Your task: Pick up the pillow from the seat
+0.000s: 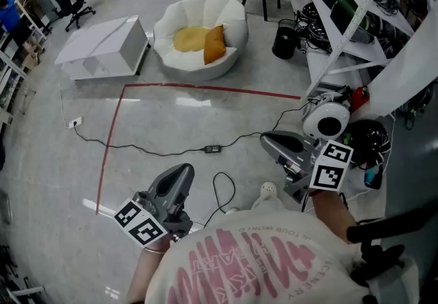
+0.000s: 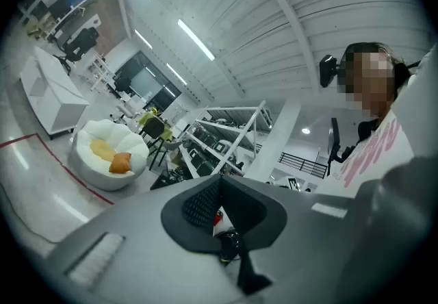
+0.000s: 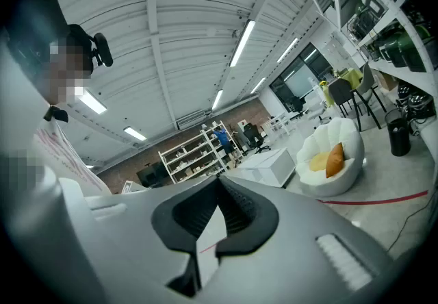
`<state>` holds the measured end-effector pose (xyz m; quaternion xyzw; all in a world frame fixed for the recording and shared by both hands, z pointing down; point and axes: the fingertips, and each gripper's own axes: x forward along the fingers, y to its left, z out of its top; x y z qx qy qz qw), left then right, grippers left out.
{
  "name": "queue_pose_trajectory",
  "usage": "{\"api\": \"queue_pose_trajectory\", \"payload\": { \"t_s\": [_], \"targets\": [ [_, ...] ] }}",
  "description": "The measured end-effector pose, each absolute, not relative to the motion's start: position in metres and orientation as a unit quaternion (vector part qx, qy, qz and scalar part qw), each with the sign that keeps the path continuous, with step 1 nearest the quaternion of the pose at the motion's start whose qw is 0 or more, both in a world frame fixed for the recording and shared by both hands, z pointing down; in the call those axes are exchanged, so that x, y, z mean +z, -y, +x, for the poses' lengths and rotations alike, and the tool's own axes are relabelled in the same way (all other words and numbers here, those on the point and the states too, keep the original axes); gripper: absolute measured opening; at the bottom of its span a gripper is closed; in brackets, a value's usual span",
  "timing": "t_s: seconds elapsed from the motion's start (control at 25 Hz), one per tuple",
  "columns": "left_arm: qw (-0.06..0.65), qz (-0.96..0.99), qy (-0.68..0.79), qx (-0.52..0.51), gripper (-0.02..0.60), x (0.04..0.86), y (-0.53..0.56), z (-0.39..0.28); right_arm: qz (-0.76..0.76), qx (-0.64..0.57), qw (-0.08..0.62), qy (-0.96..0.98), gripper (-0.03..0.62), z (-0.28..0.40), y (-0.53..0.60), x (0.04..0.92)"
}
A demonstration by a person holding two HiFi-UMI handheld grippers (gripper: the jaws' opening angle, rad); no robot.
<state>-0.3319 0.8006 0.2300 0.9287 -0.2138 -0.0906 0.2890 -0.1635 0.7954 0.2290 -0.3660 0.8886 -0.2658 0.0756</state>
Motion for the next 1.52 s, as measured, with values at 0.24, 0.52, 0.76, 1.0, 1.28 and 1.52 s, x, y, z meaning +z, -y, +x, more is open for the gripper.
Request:
{"api": "queue_pose_trajectory", "payload": {
  "t_s": [0.24, 0.52, 0.76, 1.0, 1.28, 1.52],
  "targets": [
    [0.282, 0.931, 0.215, -0.09, 0.011, 0.228, -0.795, -0.333, -0.362, -0.264, 0.072, -0.891, 0.006, -0.167, -0.793, 0.23],
    [0.282, 0.931, 0.213, -0.092, 0.011, 0.226, -0.774, -0.318, -0.367, -0.297, 0.129, -0.872, 0.006, -0.141, -0.77, 0.225],
    [0.269, 0.928, 0.227, -0.125, 0.011, 0.214, -0.735, -0.3, -0.361, -0.3, 0.141, -0.872, 0.006, -0.114, -0.727, 0.224],
    [0.258, 0.928, 0.239, -0.122, 0.011, 0.202, -0.685, -0.269, -0.343, -0.294, 0.14, -0.881, 0.006, -0.083, -0.668, 0.21],
    [0.25, 0.925, 0.262, -0.114, 0.011, 0.202, -0.634, -0.233, -0.326, -0.278, 0.118, -0.896, 0.006, -0.047, -0.601, 0.204],
    [0.241, 0.922, 0.277, -0.122, 0.011, 0.199, -0.592, -0.202, -0.31, -0.275, 0.104, -0.904, 0.006, -0.017, -0.557, 0.204]
  ]
}}
